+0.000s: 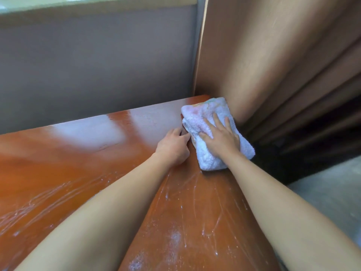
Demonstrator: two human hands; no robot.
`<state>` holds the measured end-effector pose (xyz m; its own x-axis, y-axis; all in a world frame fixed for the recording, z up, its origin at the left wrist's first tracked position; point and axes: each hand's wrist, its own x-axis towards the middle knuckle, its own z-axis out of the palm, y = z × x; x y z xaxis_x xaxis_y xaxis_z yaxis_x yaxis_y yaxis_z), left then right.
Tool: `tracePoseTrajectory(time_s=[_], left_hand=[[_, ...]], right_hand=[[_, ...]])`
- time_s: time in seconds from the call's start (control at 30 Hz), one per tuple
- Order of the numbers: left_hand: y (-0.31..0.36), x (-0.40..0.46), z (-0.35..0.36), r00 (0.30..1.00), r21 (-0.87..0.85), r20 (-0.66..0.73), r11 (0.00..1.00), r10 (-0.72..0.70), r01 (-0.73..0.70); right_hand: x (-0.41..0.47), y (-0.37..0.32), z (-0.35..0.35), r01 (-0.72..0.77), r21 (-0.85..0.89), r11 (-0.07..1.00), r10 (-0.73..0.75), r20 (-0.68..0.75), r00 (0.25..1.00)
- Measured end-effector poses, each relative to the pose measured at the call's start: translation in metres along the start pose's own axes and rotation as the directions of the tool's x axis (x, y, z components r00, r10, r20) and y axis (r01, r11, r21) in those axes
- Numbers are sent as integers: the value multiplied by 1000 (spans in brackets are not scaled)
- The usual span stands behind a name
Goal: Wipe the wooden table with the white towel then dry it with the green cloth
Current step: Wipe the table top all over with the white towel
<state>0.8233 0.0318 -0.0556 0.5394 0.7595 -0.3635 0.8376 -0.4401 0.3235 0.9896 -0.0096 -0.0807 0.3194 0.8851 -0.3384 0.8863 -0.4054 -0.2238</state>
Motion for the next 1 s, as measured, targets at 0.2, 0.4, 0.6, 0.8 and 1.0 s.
tracePoseTrajectory(time_s=[0.2, 0.4, 0.6, 0.8, 1.0], left_hand=[[24, -18, -5, 997, -88, -76, 996, -19, 12], [43, -46, -2, 984, -157, -162, 982, 76, -102], [54, -83, 19, 971, -132, -130, 967, 203, -220], [82, -120, 64, 946, -11, -48, 947, 320, -321], [102, -187, 95, 944, 94, 53, 940, 325, -329]], right_hand=[[-88, 36, 27, -67, 14, 998, 67, -27, 997], [-79, 37, 27, -61, 28, 998, 64, -122, 990], [-90, 36, 36, -93, 48, 995, 99, -154, 983], [-182, 59, 67, -131, -18, 991, 127, -155, 980], [-271, 51, 93, -164, -84, 983, 154, -110, 982]])
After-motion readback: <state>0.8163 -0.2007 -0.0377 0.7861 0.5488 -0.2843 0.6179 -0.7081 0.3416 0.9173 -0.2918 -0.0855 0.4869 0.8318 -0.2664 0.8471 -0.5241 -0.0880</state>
